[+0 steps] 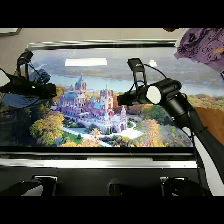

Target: Fold the clothes and pants, and hang the long-sleeved shirts on hangers.

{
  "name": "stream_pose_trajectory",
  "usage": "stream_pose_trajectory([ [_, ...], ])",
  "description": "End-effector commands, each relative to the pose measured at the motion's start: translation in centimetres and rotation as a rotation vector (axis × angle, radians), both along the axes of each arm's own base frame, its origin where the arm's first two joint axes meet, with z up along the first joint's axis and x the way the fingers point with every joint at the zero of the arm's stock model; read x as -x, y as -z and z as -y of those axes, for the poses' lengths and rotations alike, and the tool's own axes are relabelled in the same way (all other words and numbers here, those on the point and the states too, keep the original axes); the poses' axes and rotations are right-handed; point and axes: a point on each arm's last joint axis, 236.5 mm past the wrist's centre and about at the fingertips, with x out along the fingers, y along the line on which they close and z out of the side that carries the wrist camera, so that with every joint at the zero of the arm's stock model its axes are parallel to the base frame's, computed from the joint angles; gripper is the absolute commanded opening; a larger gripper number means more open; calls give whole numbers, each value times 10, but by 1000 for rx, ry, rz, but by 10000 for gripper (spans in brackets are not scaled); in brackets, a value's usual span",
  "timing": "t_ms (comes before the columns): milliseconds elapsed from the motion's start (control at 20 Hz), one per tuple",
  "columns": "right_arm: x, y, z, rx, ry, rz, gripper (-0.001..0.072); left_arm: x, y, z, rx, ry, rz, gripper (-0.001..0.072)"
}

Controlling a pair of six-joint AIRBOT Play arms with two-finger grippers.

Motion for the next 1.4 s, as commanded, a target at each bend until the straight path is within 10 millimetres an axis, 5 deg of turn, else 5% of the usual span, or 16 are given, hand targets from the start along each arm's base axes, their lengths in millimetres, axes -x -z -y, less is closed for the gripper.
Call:
stream_pose_trajectory([
  [0,0,0,0,-1,-1,0,33,0,0,0,0,1,1,20],
  [1300,0,0,0,-1,-1,0,34,0,0,0,-2,0,0,25],
  [1350,0,0,0,-1,0,-1,34,-1,2,-3,-10,-13,-5,188],
])
